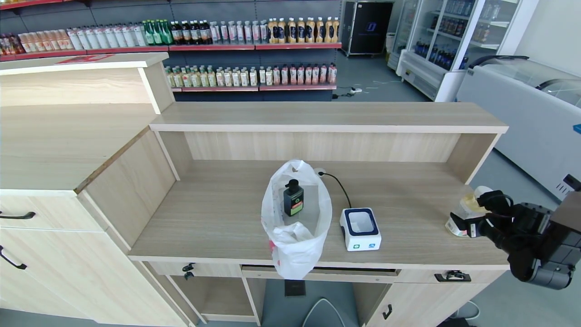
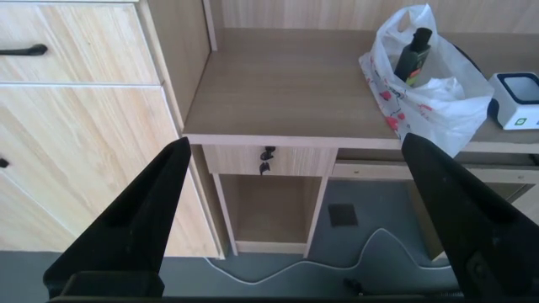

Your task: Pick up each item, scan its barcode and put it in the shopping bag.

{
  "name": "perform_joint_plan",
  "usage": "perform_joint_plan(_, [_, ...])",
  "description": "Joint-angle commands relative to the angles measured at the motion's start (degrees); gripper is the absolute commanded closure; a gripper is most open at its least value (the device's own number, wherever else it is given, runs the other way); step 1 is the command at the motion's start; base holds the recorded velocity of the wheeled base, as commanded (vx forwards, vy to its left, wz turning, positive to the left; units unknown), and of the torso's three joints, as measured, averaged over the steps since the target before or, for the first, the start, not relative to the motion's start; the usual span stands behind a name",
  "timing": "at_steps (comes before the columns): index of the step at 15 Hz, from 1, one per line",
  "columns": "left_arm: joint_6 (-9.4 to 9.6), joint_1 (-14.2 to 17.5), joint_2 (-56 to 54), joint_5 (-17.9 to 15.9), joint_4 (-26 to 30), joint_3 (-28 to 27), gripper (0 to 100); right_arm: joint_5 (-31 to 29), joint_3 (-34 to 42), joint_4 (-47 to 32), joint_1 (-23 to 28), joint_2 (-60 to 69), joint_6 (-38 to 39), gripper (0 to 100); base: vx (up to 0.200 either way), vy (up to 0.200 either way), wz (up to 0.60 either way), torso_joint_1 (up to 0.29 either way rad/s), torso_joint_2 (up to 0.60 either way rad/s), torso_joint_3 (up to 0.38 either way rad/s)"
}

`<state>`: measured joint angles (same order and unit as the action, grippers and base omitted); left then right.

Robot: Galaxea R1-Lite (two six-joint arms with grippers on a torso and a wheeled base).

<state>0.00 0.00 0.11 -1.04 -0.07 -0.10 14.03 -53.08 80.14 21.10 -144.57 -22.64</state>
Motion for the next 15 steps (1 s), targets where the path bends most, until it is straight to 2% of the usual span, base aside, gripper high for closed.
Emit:
perform_joint_plan(1, [0.0,0.0,-0.02,-0.02,-0.01,0.01,0,0.03,-1.15,0.02,-0.27,-1.51,-0.04,0,0.0,0.0,0.0,0.0,0.0,0.0])
perform_joint_plan(15, [0.0,0.0,-0.02,-0.02,-0.01,0.01,0,-0.06,-7.39,0.02,-1.24,-5.72,-0.65,0,0.0,0.0,0.0,0.0,0.0,0.0])
